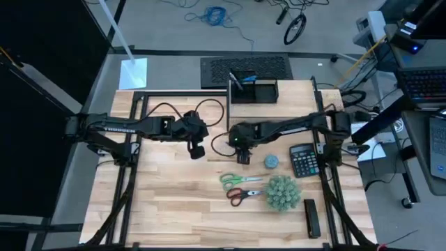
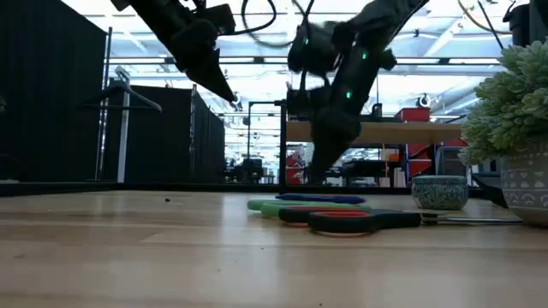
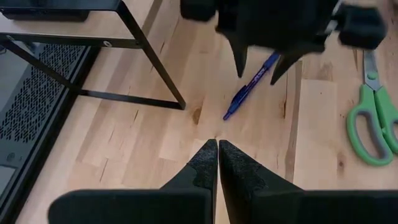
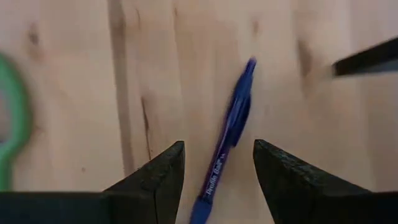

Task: Pick and place office supplies into organizer
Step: Put the dark blue pen into the black desk organizer on the shelf

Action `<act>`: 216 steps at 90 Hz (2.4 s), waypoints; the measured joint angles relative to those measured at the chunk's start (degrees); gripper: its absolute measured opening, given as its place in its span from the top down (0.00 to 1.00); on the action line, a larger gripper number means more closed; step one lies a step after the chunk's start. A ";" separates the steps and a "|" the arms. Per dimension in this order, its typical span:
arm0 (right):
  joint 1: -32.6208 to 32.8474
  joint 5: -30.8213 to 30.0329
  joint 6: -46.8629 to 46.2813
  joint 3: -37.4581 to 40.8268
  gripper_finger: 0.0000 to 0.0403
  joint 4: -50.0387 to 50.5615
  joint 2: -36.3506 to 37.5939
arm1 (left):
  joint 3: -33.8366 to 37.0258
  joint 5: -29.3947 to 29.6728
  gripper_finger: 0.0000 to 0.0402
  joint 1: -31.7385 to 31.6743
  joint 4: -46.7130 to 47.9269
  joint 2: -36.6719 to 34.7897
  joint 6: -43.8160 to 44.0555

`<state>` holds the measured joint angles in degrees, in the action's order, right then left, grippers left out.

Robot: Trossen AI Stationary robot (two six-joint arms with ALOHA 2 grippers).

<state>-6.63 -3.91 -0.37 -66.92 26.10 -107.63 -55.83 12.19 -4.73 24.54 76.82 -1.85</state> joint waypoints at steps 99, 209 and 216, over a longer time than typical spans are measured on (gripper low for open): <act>0.66 -4.14 -1.95 0.22 0.99 0.25 2.89 | 0.00 0.00 0.99 0.00 0.03 0.00 0.00; -25.86 3.14 1.77 0.00 0.99 -46.01 20.75 | 0.00 0.00 0.99 0.02 -0.01 0.00 0.02; -26.68 4.05 0.54 0.00 0.99 -46.16 19.31 | 0.00 0.00 0.99 0.02 0.07 0.00 0.02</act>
<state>-33.32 0.14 0.17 -66.92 -20.07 -88.32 -55.83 12.19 -4.71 24.61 76.82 -1.83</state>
